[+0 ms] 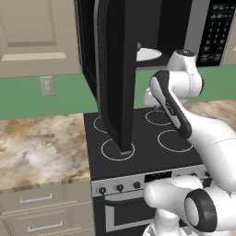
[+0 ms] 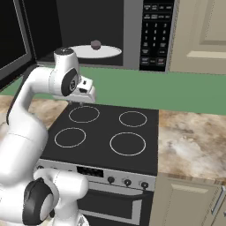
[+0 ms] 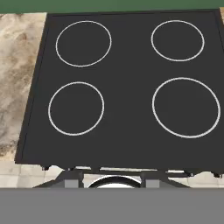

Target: Close the microwave door.

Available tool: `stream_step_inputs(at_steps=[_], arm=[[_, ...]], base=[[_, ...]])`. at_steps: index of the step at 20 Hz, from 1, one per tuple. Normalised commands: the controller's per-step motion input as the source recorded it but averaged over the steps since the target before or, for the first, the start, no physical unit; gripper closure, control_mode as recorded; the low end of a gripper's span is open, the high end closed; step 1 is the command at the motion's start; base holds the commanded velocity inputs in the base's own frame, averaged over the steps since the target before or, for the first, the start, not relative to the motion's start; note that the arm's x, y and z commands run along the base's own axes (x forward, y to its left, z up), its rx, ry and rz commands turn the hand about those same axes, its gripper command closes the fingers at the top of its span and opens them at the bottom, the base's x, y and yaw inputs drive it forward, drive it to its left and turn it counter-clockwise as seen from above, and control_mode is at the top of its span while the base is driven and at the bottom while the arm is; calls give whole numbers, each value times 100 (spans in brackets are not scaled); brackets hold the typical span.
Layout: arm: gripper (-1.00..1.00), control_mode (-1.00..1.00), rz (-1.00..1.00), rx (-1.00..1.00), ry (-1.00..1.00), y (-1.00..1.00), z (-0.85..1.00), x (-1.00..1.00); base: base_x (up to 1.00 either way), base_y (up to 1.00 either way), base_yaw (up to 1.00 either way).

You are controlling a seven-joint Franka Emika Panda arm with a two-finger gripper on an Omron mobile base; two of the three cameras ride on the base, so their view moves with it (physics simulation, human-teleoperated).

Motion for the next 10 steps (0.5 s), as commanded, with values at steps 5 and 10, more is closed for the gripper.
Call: stream_step_inputs(at_steps=[5,10], arm=[[-100,-100,0,0,-30,0,37,-50],[-100,-100,0,0,-49,0,62,-83]], base=[[0,0,0],[0,0,0]])
